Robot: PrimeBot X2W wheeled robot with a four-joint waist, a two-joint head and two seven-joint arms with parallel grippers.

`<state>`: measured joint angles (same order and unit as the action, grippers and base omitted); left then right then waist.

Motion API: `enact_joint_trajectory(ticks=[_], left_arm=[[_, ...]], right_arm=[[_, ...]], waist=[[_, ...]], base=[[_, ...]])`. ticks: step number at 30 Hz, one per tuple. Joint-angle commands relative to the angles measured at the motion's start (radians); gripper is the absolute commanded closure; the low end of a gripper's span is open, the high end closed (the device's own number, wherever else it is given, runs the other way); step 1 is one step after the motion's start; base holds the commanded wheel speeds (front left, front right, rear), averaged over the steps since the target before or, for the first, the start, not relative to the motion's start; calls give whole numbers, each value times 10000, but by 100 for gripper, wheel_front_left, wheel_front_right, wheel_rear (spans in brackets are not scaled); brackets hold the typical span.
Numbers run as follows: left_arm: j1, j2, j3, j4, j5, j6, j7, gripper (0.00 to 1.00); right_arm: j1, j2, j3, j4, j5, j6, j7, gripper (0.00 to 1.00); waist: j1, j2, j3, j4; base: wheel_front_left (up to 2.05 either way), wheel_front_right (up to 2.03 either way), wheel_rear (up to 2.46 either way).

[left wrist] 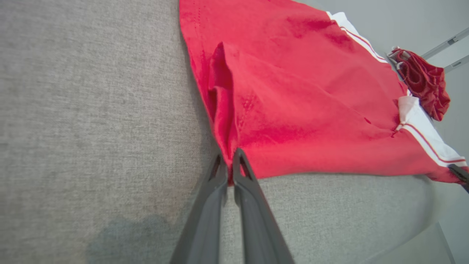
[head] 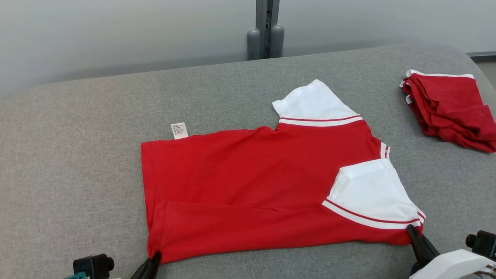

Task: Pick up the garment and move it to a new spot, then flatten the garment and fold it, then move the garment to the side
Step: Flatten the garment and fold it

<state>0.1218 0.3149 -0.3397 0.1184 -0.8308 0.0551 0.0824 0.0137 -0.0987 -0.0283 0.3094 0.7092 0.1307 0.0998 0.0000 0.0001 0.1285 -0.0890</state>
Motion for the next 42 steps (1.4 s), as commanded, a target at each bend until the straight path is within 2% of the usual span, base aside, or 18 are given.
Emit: enact_joint_trajectory(ticks=[1, 2, 3, 5, 6, 7, 16, 23, 25, 28, 31, 42], left_arm=[[98, 97, 54, 6, 32, 89, -28, 100], [96, 100, 82, -7, 15, 105, -43, 99], [107, 99, 105, -28, -34, 118, -28, 79], [143, 132, 145, -102, -83, 131, -22, 42], [163, 149, 161, -152, -85, 136, -29, 4], [195, 166, 176, -211, -114, 147, -19, 0], [294, 641, 643, -736, -7, 446, -129, 0], [-1255, 1225, 716, -614, 578, 473, 99, 0], [-1922, 1216, 613, -416, 747, 472, 215, 0], [-2961, 1256, 397, 111, 1118, 429, 389, 0], [-3976, 995, 84, 845, 1308, 257, 572, 0], [-7156, 911, -778, 4511, 2323, 7, 1217, 0]], right_arm=[[106, 20, -148, -147, -138, 3, 122, 100], [140, 60, -202, -237, -211, 3, 159, 100], [166, 96, -259, -321, -271, 3, 217, 92], [252, 157, -392, -485, -386, 3, 259, 52], [304, 183, -463, -569, -432, 3, 285, 12], [350, 218, -512, -643, -470, 3, 312, 0], [563, 298, -1259, -1273, -903, 3, 308, 0], [44, -183, -1385, -1976, -1825, 3, 143, 0], [-240, -295, -1262, -2116, -2128, 3, 123, 0], [-707, -375, -868, -2187, -2368, 3, 178, 0], [-1136, -443, -433, -2177, -2455, 3, 220, 0], [-2431, -1003, 1328, -1934, -2042, 3, 149, 0]], waist=[[0, -1, -6, -19], [0, -1, -6, -25], [0, -1, -7, -26], [0, -1, -3, -30], [0, -1, 5, -33], [0, -1, 15, -37], [0, -1, 79, -112], [0, -1, 147, -213], [0, -1, 230, -283], [0, -1, 425, -359], [0, -1, 673, -402], [0, -1, 1559, -700]], base=[[0, 0, 0], [0, 0, 0], [0, 0, 0], [0, 0, 0], [0, 0, 0], [0, 0, 0], [0, 0, 0], [0, 0, 0], [0, 0, 0], [0, 0, 0], [0, 0, 0], [0, 0, 0]])
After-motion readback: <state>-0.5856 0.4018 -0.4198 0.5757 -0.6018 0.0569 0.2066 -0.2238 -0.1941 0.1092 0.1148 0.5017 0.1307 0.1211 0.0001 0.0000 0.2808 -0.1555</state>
